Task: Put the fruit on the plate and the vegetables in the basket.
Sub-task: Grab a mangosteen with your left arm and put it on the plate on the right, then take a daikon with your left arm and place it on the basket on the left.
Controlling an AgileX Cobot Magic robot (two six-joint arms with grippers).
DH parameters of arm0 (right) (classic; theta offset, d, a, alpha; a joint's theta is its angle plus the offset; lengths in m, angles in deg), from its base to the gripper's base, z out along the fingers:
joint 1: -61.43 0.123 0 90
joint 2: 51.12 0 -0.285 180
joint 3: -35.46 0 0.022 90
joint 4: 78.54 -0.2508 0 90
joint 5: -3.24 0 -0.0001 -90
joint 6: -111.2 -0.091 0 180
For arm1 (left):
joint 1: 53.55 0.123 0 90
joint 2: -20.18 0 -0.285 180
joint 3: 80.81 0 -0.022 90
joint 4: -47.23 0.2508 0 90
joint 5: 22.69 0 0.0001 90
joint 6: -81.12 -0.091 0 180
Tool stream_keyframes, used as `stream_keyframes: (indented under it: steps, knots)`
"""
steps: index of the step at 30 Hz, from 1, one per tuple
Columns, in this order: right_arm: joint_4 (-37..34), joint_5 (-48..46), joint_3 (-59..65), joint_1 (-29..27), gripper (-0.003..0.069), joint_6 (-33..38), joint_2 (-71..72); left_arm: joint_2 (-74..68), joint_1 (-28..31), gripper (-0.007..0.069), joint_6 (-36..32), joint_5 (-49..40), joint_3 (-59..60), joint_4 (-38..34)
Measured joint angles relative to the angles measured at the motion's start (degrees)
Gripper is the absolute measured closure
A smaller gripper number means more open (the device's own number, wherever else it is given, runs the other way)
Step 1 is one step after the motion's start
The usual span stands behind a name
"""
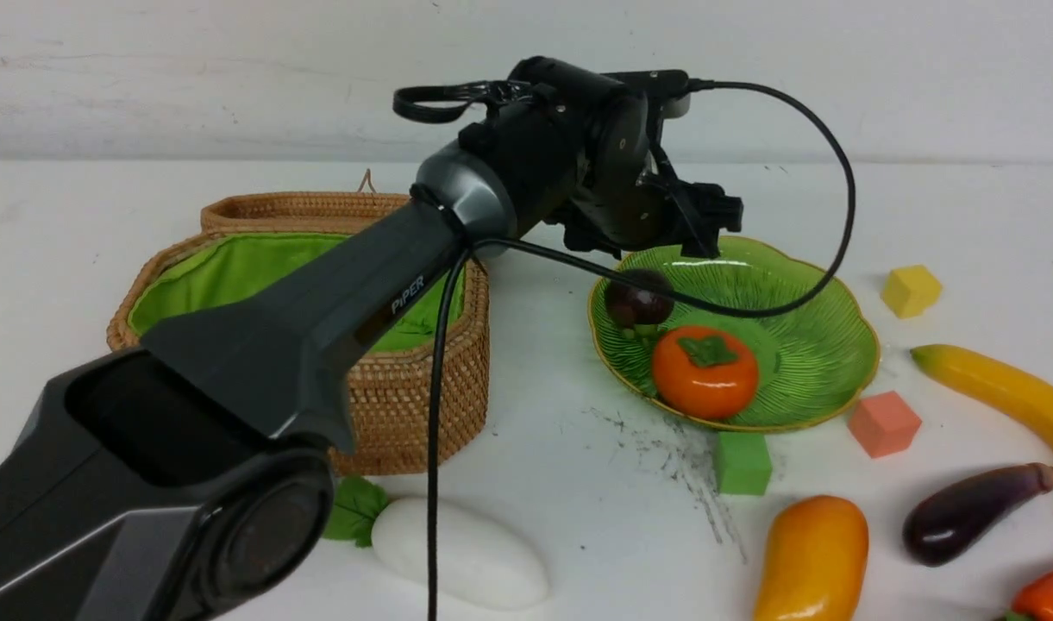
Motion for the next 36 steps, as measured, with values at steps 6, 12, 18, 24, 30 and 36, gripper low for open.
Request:
stream_keyframes:
  steps: [6, 12, 18, 24, 30, 36]
  knots:
    - [0.0, 0.0, 0.0, 0.0, 0.0416, 0.0, 0.0, 3.82, 0.0, 0.0042, -0.3, -8.87, 0.0, 0.36]
    - [0.0, 0.0, 0.0, 0.0, 0.0416, 0.0, 0.0, 16.4, 0.71, 0.0129, -2.61, -21.66, 2.78, 2.0]
    - [0.0, 0.0, 0.0, 0.0, 0.0416, 0.0, 0.0, 35.62, 4.25, 0.0179, 0.5, -22.77, 21.11, 0.87]
    - [0.0, 0.0, 0.0, 0.0, 0.0416, 0.0, 0.0, 51.58, 5.23, 0.018, 9.07, -19.36, 48.0, 5.42]
    - [0.0, 0.0, 0.0, 0.0, 0.0416, 0.0, 0.0, 55.95, 5.23, 0.018, 32.3, -9.25, 68.38, 0.77]
    - [0.0, 0.0, 0.0, 0.0, 0.0416, 0.0, 0.0, 51.32, 5.23, 0.018, 46.43, 0.9, 76.07, -2.58]
